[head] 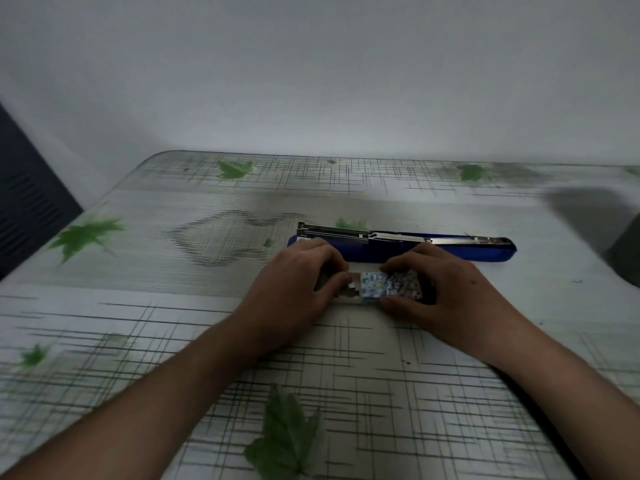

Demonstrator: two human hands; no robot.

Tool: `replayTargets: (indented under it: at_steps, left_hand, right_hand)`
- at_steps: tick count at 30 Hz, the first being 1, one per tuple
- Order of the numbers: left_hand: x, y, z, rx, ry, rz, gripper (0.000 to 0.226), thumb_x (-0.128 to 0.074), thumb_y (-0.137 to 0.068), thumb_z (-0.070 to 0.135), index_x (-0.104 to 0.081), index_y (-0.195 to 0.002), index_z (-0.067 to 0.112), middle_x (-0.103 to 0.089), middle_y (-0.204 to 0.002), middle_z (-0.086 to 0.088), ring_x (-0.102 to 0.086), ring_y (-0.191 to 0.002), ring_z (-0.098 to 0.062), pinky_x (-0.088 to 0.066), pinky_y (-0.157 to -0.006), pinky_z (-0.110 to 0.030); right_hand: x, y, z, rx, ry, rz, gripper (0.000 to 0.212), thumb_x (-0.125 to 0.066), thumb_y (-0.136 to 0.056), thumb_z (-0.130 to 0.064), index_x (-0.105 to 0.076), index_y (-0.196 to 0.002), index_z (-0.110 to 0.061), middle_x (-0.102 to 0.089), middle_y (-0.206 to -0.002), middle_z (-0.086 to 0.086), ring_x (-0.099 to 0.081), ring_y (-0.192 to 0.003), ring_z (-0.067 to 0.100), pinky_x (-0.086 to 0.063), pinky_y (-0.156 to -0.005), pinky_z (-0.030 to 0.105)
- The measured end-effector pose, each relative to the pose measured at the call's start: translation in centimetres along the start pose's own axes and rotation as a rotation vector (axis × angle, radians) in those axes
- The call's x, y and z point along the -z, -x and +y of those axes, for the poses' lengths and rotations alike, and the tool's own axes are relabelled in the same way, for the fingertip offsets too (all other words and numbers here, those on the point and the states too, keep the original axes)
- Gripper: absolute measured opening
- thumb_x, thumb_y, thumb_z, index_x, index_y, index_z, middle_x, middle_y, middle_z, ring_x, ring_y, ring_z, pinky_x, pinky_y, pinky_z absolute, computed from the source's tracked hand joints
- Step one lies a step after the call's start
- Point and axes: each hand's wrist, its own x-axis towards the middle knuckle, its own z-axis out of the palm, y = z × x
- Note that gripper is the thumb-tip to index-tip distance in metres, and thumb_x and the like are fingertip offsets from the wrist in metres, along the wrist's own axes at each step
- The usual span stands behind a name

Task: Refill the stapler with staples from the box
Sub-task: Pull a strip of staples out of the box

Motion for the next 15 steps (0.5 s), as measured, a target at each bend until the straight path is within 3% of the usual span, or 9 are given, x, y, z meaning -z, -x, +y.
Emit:
replayTargets:
  at_steps: [6, 9, 15]
  left_hand:
    - [0.1, 0.2, 0.2, 0.015, 0.04, 0.03, 0.01, -0.057, -0.09, 0.03, -0.062, -0.094, 0.022, -0.062, -0.094, 0.008, -0.053, -0.087, -0.005, -0.049, -0.079, -0.028]
    - [0.2, 0.2, 0.4, 0.001, 0.055, 0.069, 0.008, -0.057, -0.092, 0.029, -0.06, -0.093, 0.022, -0.06, -0.091, 0.01, -0.051, -0.086, -0.003, -0.045, -0.077, -0.022]
    - [0.2, 0.3, 1.0, -0.065, 0.074, 0.088, 0.005, -0.055, -0.093, 0.027, -0.055, -0.092, 0.022, -0.057, -0.088, 0.013, -0.05, -0.081, -0.002, -0.044, -0.071, -0.017]
  right_hand:
    - [-0.1, 0.1, -0.1, 0.009, 0.012, 0.012, 0.045, -0.062, -0.072, -0.058, -0.062, -0.111, -0.034, -0.053, -0.104, -0.018, -0.052, -0.092, -0.003, -0.038, -0.074, 0.007]
    - [-0.4, 0.2, -0.4, 0.016, 0.037, 0.059, 0.056, -0.052, -0.071, -0.07, -0.06, -0.113, -0.034, -0.051, -0.106, -0.017, -0.051, -0.091, 0.0, -0.045, -0.075, 0.016]
    - [-0.9, -0.1, -1.8, 0.076, 0.219, 0.215, 0.048, -0.054, -0.078, -0.061, -0.06, -0.111, -0.027, -0.055, -0.102, -0.01, -0.053, -0.085, 0.008, -0.047, -0.062, 0.025]
